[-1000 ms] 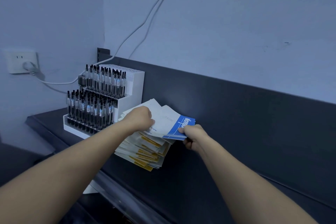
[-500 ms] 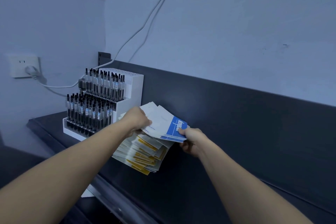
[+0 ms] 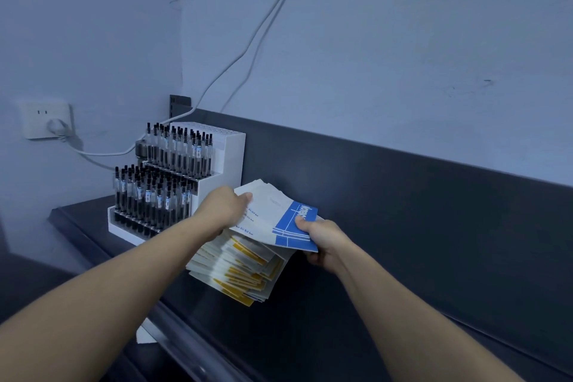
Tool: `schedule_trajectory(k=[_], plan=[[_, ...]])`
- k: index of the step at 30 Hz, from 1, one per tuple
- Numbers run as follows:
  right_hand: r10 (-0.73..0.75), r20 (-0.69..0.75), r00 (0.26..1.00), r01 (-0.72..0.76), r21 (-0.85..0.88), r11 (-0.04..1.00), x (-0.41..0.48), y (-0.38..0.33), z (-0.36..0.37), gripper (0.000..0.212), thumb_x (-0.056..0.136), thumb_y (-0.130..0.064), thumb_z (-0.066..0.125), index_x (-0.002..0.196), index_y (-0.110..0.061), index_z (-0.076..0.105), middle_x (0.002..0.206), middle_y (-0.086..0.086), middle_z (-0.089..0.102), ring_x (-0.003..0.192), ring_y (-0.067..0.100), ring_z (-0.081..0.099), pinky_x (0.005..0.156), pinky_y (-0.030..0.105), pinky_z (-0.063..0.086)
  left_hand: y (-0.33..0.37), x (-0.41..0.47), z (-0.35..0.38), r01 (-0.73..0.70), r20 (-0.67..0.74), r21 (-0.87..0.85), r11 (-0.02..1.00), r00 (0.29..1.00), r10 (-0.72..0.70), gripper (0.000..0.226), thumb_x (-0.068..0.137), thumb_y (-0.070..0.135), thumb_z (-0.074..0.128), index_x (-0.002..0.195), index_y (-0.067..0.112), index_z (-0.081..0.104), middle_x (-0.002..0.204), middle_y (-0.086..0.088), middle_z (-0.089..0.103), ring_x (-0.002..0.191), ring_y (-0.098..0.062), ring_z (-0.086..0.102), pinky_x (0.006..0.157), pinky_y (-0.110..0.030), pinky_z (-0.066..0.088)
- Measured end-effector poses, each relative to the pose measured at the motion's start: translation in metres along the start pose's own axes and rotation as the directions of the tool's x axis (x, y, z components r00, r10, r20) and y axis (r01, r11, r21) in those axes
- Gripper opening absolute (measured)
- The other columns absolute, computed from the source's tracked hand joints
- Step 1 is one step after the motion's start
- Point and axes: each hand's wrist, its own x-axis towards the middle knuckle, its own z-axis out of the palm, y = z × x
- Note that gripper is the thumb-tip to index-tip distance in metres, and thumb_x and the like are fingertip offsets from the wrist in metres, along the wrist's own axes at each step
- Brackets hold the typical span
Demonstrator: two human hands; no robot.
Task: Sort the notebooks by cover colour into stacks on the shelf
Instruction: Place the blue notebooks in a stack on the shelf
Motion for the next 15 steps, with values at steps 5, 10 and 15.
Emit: schedule_trajectory(k=[5,10,15], plan=[[-0.015,0.058,0.998,0.006,0.147,0.989,-0.008,0.0,-0.002,0.018,0.097,-0.018,0.055,0.115,-0.014,0.054,0.102,0.006,0.07,0.077,0.017,0.067,0.054,0.027,0.049,0.002,-0.006,-0.002,0.082,0.061,-0.269,0.96,0.996,-0.068,0.018,0.099,0.014,0.039,0.096,0.002,0.052,0.077,-0.013,0.062,0.055,-0.025,0.061,0.036,-0.029,0.05],[-0.056,0.068,0.996,0.042,0.183,0.982,-0.022,0.005,-0.011,0.017,0.1,-0.013,0.048,0.116,-0.018,0.052,0.102,0.003,0.068,0.083,0.019,0.067,0.066,0.035,0.056,0.009,-0.019,0.004,0.098,0.089,-0.371,0.924,0.994,-0.07,0.019,0.096,0.0,0.037,0.083,0.007,0.048,0.078,-0.013,0.054,0.057,-0.022,0.054,0.045,-0.027,0.042],[-0.104,0.043,0.994,0.094,0.19,0.977,-0.042,0.017,-0.031,0.024,0.101,-0.007,0.043,0.119,-0.021,0.049,0.105,0.002,0.066,0.086,0.02,0.066,0.07,0.038,0.056,0.016,-0.051,0.018,0.026,0.041,-0.286,0.958,0.999,-0.014,0.032,0.102,0.033,0.043,0.078,0.014,0.05,0.081,-0.009,0.057,0.066,-0.022,0.053,0.06,-0.028,0.039]])
